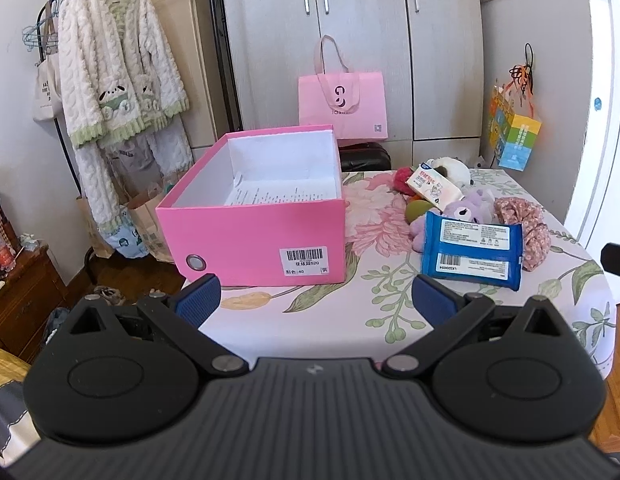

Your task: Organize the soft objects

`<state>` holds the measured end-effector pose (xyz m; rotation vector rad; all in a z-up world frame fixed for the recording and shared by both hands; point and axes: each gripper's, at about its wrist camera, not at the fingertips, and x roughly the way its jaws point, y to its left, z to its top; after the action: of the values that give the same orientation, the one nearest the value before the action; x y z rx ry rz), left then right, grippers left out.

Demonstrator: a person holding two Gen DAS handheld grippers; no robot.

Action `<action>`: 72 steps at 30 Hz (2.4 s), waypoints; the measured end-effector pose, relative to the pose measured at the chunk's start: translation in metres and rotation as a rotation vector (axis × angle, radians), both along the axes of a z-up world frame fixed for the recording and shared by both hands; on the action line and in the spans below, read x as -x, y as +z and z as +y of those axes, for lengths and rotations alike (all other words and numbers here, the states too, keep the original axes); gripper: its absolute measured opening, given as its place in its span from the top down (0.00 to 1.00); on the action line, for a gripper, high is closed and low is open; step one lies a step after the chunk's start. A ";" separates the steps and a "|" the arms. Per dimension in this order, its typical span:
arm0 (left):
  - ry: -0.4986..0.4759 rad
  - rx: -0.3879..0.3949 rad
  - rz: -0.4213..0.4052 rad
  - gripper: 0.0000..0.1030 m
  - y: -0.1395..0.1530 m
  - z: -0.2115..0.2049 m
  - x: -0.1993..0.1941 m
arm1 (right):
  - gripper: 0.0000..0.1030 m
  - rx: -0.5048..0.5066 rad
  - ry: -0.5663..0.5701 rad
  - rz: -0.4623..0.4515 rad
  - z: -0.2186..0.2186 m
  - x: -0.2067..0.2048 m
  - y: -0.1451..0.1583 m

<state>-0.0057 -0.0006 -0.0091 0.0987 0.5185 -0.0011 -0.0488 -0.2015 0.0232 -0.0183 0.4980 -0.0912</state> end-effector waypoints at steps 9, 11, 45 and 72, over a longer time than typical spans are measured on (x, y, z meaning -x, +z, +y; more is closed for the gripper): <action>-0.019 -0.006 -0.015 0.00 0.000 -0.005 0.005 | 0.00 0.034 -0.016 -0.025 -0.001 0.007 0.001; -0.020 -0.007 -0.011 0.00 -0.001 -0.007 0.004 | 0.00 0.036 -0.011 -0.034 -0.002 0.008 0.002; -0.255 0.126 -0.045 0.13 -0.052 -0.065 -0.098 | 0.22 -0.229 0.256 0.018 -0.030 -0.091 -0.091; -0.381 0.184 0.143 0.62 -0.091 -0.085 -0.133 | 0.60 -0.232 0.241 0.081 -0.021 -0.117 -0.117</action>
<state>0.1268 -0.0856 -0.1003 0.0165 0.6338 -0.4299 0.0677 -0.2223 -0.0942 0.1453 0.5814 0.2039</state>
